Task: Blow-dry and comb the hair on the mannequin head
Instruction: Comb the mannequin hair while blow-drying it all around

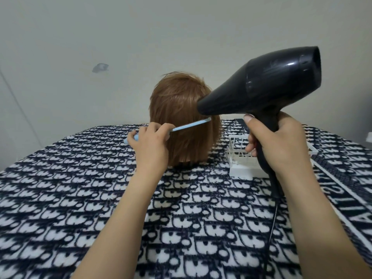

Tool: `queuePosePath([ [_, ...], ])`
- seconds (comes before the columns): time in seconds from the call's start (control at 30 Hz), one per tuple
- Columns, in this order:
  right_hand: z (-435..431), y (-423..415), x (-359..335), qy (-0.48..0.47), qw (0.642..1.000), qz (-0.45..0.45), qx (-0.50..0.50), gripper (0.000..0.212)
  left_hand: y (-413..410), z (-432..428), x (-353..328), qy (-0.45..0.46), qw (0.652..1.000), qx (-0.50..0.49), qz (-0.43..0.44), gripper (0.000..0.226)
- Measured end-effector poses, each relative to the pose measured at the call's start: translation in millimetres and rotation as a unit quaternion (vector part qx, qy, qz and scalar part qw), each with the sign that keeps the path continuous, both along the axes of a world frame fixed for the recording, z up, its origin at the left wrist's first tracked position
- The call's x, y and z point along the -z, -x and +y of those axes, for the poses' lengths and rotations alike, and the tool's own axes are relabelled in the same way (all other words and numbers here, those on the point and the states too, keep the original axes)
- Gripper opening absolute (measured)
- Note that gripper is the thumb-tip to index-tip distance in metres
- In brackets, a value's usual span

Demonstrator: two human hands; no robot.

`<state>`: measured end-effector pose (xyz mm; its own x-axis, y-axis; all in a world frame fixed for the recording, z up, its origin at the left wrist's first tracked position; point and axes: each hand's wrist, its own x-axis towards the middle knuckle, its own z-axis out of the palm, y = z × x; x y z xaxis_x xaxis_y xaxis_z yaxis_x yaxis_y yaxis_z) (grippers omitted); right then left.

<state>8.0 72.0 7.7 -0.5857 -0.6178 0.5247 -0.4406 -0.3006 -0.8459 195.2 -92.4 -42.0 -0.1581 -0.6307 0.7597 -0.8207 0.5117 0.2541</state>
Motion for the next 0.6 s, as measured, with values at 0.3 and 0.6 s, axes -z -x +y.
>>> queuePosePath([
  [0.3,0.5,2.1,-1.1,-0.052,0.998,0.039,-0.013,0.018,3.3,2.4,19.1,-0.018,0.998,-0.015,-0.060,0.046],
  [0.6,0.9,5.4,1.2,-0.086,0.995,0.054,-0.016,0.019,-0.5,-3.9,25.5,-0.015,0.994,-0.013,-0.106,0.051],
])
